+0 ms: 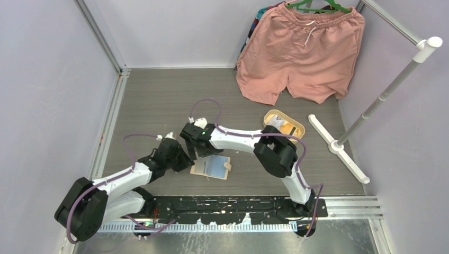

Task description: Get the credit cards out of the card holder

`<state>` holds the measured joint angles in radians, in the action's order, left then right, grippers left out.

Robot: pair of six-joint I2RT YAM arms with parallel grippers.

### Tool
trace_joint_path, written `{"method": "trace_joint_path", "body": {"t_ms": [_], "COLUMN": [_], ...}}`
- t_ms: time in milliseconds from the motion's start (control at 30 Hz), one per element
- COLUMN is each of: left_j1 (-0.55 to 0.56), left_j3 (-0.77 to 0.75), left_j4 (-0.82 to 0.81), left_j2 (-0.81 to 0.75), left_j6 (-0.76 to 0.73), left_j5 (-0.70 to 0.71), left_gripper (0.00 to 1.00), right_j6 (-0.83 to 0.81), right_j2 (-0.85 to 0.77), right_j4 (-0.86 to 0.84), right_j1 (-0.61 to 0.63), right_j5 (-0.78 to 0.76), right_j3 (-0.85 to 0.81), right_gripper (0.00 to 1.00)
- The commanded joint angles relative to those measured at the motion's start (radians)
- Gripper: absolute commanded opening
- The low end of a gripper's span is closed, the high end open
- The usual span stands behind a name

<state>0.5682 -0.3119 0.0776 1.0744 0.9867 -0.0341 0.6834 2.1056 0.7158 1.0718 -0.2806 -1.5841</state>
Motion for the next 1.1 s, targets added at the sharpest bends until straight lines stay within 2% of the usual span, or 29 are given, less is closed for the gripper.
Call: {"method": "trace_joint_path", "body": {"t_ms": [0,1067], "left_j1": [0.004,0.003], "left_j3": [0.024,0.040], "left_j4": [0.032,0.023], "left_j2": [0.006,0.007], "left_j6": [-0.004,0.028], "left_j5": [0.026,0.120], "left_gripper": [0.00,0.00], "right_j6": [-0.014,0.000], "right_j2": [-0.054,-0.227], "right_j4": [0.065,0.158], "right_j1": [0.016,0.143], "right_j5": [-0.086,-0.083], "right_j3": [0.035,0.217], "right_gripper": [1.00,1.00]}}
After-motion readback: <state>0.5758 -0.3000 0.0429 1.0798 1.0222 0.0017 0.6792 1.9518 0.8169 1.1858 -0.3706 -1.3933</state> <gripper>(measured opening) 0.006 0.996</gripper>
